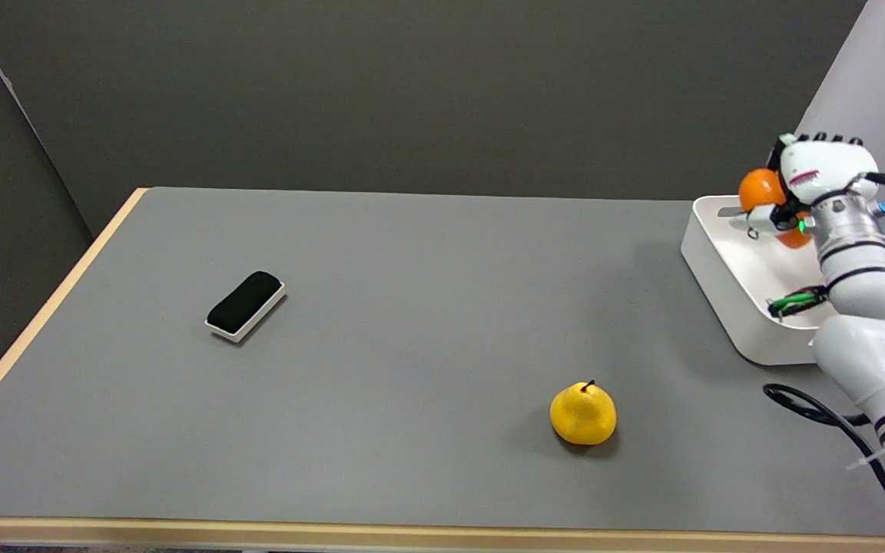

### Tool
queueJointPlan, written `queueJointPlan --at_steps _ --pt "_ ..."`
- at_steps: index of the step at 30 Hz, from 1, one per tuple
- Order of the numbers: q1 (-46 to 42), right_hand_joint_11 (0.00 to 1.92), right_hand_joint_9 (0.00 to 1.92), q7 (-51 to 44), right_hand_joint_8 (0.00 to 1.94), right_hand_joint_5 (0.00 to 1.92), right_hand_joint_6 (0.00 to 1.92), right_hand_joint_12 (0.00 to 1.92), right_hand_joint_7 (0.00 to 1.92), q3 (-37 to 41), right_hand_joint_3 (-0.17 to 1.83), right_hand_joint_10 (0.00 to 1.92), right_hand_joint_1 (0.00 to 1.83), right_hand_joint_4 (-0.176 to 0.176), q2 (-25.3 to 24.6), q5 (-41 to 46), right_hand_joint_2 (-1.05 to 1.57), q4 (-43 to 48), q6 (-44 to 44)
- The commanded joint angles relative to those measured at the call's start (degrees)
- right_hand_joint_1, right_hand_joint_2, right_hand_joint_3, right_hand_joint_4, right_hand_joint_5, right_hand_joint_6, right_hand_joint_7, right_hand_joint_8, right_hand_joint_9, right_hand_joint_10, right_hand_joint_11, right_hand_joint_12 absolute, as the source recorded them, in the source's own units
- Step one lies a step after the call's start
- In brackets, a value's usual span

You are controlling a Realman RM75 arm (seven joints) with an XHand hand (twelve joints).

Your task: Place mango into white box.

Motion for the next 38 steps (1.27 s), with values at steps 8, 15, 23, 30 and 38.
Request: queueJointPlan --at_steps 8,15,23,30,38 --pt "-4.07 0.19 0.13 1.59 0.27 0.11 0.35 1.44 0.13 -9.32 0.9 0.71 0.36 0.043 5.23 28.56 0.61 -8.49 9.12" --pt "-4.07 0.01 0.0 9.01 0.0 0.01 0.17 1.15 0.0 -14.9 0.87 0.33 0.19 0.045 7.97 34.02 0.53 -6.72 17.58" --pt "-4.82 0.0 0.0 23.2 0.0 0.0 0.1 0.86 0.0 -23.56 0.92 0.13 0.23 0.033 8.42 33.23 0.58 10.33 25.73" --pt "1.23 0.0 0.06 24.46 0.21 0.08 0.3 1.05 0.1 -43.0 0.99 0.57 0.16 0.061 9.24 29.24 0.62 22.33 26.9" --pt "2.72 0.03 0.13 24.91 0.28 0.14 0.39 1.11 0.21 -54.5 1.01 0.61 0.11 0.063 7.9 28.81 0.69 27.03 28.66"
